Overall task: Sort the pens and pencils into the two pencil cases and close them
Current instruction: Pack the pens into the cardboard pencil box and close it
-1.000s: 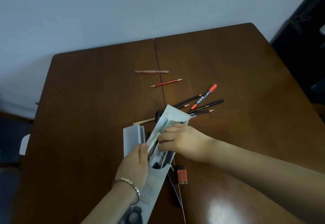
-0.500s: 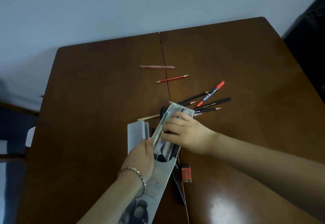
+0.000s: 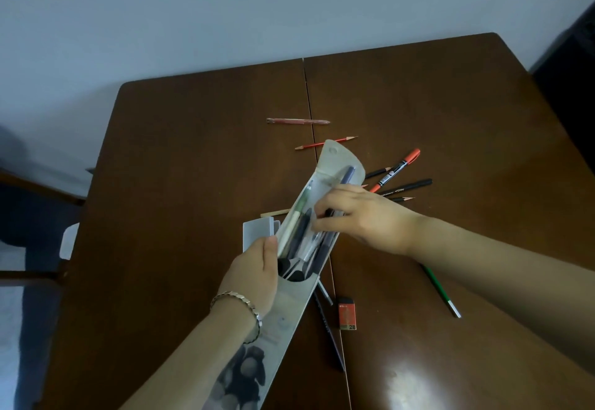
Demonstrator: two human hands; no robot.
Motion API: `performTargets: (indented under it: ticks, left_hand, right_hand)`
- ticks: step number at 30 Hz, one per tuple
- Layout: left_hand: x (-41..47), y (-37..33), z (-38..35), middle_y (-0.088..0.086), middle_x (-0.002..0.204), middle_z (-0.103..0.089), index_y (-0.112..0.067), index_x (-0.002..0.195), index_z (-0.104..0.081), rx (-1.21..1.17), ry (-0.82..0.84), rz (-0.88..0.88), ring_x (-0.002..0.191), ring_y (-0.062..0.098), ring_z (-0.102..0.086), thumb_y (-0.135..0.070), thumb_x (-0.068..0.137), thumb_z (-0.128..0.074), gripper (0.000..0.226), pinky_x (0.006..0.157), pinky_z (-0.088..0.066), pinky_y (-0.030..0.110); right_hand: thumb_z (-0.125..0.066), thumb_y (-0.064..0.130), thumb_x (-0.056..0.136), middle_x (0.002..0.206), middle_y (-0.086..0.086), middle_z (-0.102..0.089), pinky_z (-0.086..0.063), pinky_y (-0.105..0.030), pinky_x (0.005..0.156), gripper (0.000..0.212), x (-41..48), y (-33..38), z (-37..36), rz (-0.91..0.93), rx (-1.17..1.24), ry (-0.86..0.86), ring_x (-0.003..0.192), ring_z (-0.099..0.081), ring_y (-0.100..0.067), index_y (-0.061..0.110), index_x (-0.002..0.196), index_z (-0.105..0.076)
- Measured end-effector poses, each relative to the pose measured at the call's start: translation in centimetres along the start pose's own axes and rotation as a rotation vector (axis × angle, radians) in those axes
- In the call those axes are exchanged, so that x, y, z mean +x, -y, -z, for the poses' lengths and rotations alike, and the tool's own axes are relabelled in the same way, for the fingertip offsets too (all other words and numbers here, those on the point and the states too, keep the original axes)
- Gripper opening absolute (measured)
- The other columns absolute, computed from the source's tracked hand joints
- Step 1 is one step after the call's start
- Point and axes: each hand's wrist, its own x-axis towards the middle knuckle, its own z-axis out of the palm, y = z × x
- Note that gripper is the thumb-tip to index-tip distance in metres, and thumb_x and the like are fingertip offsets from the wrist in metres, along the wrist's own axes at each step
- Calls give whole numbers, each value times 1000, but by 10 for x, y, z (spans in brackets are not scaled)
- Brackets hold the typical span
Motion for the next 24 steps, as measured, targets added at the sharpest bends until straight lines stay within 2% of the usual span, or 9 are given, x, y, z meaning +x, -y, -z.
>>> performTargets:
  ticks: [5, 9, 12, 14, 17, 20, 24]
  left_hand:
    - [-4, 1, 4, -1, 59, -43, -18, 77, -46, 57, -18, -21, 50, 13, -40, -39, 99, -17, 42, 47, -30, 22]
    - [-9, 3, -1, -3, 59, -42, -19, 82, -47, 77, 15, -10, 49, 10, -39, -38, 99, -17, 39, 45, -28, 19]
    - [-11, 7, -4, -1, 60, -44, -18, 77, -49, -10, 55, 21, 52, 11, -41, -37, 100, -18, 43, 47, -29, 21]
    - [-11, 10, -4, 1, 61, -45, -19, 71, -47, -36, 63, 20, 54, 14, -42, -37, 100, -19, 44, 49, -31, 22]
    - [-10, 12, 3, -1, 62, -47, -20, 77, -49, 13, 42, 2, 54, 11, -44, -36, 100, -17, 42, 47, -32, 20]
    - [-9, 9, 7, -3, 63, -47, -20, 87, -50, 63, 27, -17, 54, 7, -44, -37, 100, -15, 41, 46, -29, 16]
    - [-15, 7, 6, -3, 58, -41, -22, 72, -44, 43, -10, -33, 50, 9, -39, -36, 100, -17, 41, 46, -28, 18]
  right_hand:
    - [-75, -4, 68, 98, -8, -67, -48, -31, 86, 38, 4, 16, -6, 75, -24, 0, 94, -62, -24, 14, 102, -71]
    - [-52, 6, 80, 93, -6, -67, -40, -25, 87, 29, 8, 23, -5, 123, -1, 10, 91, -60, -21, 14, 99, -73]
    - [-65, 1, 74, 94, -6, -69, -51, -32, 83, 28, 5, 21, -8, 146, -15, 35, 90, -65, -25, 14, 97, -73]
    - [-71, -3, 72, 96, -9, -68, -51, -35, 84, 31, 2, 19, -9, 135, 16, 26, 94, -62, -26, 12, 99, -72]
    - [-59, 2, 81, 95, -11, -67, -41, -29, 89, 24, -1, 18, -6, 126, 37, -13, 97, -54, -22, 11, 100, -72]
    - [-50, 6, 84, 95, -10, -68, -41, -29, 88, 28, 1, 20, -3, 145, 41, 15, 95, -57, -23, 10, 99, -73]
    - [-48, 5, 84, 98, -11, -70, -38, -25, 92, 28, 6, 25, -1, 109, 186, 86, 98, -51, -17, 7, 97, -74]
